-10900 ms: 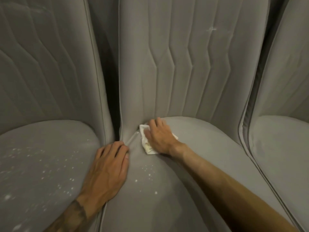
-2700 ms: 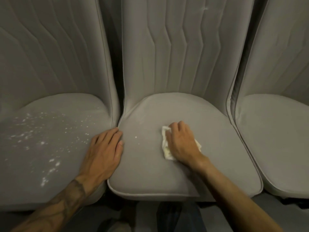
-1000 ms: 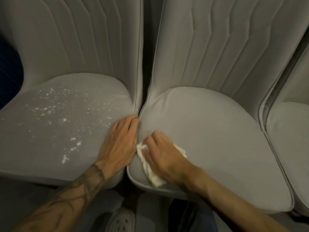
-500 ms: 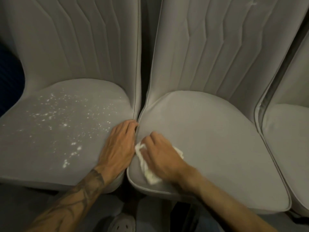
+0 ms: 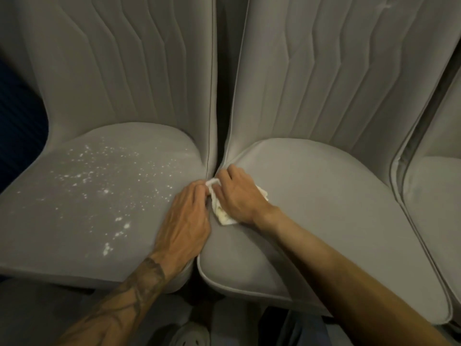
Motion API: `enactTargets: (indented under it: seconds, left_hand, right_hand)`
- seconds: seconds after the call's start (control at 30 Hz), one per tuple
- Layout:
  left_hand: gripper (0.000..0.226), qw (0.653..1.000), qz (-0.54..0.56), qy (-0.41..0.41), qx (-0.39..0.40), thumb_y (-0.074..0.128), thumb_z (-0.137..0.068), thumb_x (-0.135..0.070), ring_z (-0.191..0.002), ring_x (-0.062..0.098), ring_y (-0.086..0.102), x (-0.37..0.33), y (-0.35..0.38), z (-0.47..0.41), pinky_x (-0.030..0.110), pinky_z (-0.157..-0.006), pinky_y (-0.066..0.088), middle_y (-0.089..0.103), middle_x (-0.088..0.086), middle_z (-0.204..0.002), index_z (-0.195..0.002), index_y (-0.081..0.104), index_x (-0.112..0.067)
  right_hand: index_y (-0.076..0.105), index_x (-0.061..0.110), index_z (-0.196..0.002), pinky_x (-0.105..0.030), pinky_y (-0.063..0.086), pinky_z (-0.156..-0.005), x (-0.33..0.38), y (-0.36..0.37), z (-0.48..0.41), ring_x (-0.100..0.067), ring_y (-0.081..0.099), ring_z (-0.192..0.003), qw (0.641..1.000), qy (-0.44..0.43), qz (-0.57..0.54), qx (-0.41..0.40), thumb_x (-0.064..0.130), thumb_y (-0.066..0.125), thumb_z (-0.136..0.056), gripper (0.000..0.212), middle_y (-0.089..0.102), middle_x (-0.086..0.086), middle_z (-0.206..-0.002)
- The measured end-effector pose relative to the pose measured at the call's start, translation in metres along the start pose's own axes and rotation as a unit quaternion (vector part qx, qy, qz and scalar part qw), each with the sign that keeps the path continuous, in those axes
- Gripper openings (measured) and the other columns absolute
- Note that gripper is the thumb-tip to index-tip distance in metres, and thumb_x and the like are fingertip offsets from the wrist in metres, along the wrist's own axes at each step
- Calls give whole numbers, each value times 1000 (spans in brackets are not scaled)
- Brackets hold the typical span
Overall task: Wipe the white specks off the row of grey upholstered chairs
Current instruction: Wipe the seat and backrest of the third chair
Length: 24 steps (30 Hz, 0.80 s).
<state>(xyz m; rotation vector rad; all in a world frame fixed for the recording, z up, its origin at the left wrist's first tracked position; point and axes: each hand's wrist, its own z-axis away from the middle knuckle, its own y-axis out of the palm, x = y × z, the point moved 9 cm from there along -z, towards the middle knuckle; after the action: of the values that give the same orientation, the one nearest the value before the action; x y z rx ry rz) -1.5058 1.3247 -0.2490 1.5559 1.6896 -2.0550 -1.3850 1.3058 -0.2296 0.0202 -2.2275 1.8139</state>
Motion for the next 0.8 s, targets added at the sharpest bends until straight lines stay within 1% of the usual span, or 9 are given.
enactTargets:
  seconds: [0.07,0.13,0.23,0.3,0.4,0.47,0.57,0.67,0.8]
  left_hand:
    - [60,1000,11,-11,3,28,-93,-50,-126,28,54,-2,-1,0,17,-108,26,54,2,-134,-139,51,-20]
    - [68,1000,-20,-19,8,33,-94,-53,-122,29,55,-2,-3,2,32,-112,34,57,11,-135,-136,56,-5]
    - [41,993,-115,-4,-8,60,-97,-25,-113,38,61,-5,-10,5,46,-104,44,62,21,-123,-129,58,1]
    - [39,991,-133,15,-19,53,-97,-25,-109,41,63,-8,-14,4,51,-99,47,64,23,-118,-124,62,1]
    - [22,966,-245,74,-34,49,-100,-15,-105,36,62,-13,-20,0,48,-92,47,64,14,-116,-115,65,-9]
    - [30,952,-291,94,-22,46,-102,-26,-114,31,59,-5,-22,-1,46,-97,46,62,9,-128,-122,64,-14]
    - [50,947,-308,93,5,35,-105,-42,-134,27,50,12,-23,-2,46,-110,40,54,7,-149,-143,57,-19]
    - [54,948,-306,87,5,29,-105,-45,-137,25,46,17,-20,-3,45,-113,37,50,6,-153,-146,54,-21]
    - [51,954,-290,80,-4,33,-105,-44,-140,24,43,16,-21,-3,44,-115,35,47,4,-156,-148,53,-24]
  right_hand:
    - [50,8,-118,-44,37,-93,-4,-4,-11,-32,48,-107,998,51,38,-11,33,32,-106,33,49,-14,-121]
    - [53,7,-112,-45,38,-87,16,-3,7,-33,48,-102,999,-2,35,-41,29,36,-105,29,52,-16,-114]
    - [55,9,-99,-40,35,-79,39,0,60,-29,47,-88,995,-96,-22,-32,30,40,-102,26,52,-13,-99]
    - [54,8,-100,-39,34,-81,24,-5,54,-30,47,-90,996,-83,-22,-26,32,40,-102,28,52,-14,-102]
    - [51,8,-113,-43,35,-89,-11,-12,15,-34,48,-105,999,35,26,-9,33,35,-105,31,50,-16,-118]
    - [50,10,-113,-43,36,-88,-9,-13,13,-34,48,-105,996,54,71,-22,32,33,-105,29,50,-14,-118]
    - [54,12,-94,-43,39,-75,42,-5,61,-29,49,-84,995,-75,-8,-60,27,47,-98,17,53,-11,-94]
    - [50,15,-96,-38,36,-78,42,3,77,-25,45,-84,991,-125,-35,-21,35,41,-101,23,50,-8,-95]
    - [52,9,-113,-44,37,-90,-16,-9,8,-35,49,-103,999,19,34,-20,34,35,-105,32,51,-15,-116]
